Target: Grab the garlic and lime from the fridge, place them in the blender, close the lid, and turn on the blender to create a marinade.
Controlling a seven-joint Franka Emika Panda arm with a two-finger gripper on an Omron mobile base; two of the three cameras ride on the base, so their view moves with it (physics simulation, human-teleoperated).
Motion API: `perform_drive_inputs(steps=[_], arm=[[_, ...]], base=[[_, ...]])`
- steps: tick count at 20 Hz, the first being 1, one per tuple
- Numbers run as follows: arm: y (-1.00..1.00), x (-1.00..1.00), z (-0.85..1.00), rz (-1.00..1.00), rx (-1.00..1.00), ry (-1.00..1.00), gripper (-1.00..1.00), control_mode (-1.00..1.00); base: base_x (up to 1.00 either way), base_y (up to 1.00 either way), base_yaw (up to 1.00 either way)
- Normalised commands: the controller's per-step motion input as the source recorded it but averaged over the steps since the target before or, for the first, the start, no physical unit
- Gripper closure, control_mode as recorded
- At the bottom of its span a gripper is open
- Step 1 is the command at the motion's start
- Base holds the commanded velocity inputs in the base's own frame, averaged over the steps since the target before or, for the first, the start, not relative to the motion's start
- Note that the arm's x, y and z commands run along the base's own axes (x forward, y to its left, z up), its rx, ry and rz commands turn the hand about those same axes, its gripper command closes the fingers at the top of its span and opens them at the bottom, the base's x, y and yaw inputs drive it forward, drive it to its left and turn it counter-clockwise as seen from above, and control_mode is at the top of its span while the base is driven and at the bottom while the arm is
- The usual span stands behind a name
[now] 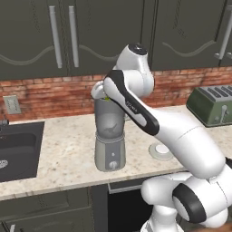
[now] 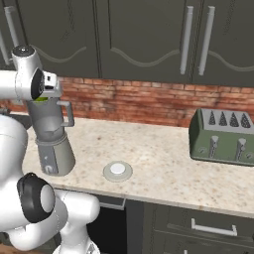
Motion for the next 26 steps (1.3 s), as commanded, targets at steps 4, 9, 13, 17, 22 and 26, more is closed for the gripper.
perform_drive_inputs(steps=[4, 9, 13, 17, 22, 26], arm=[[0.02, 0.00, -0.39, 0.04, -0.02, 0.13, -1.00, -1.00], [0.03, -0.11, -0.16, 0.00, -0.01, 0.02, 1.00, -1.00], [0.00, -0.28, -0.13, 0.00, 0.00, 0.00, 1.00, -1.00], [0.00, -0.22, -0.04, 0.00, 0.00, 0.00, 1.00, -1.00], [-0.04, -0.04, 0.03, 0.00, 0.00, -0.07, 1.00, -1.00], [-0.08, 0.00, 0.18, 0.00, 0.00, -0.15, 1.00, -1.00]], base=[[0.00, 0.00, 0.00], [0.00, 0.00, 0.00], [0.00, 0.00, 0.00], [0.00, 0.00, 0.00], [0.00, 0.00, 0.00], [0.00, 0.00, 0.00]])
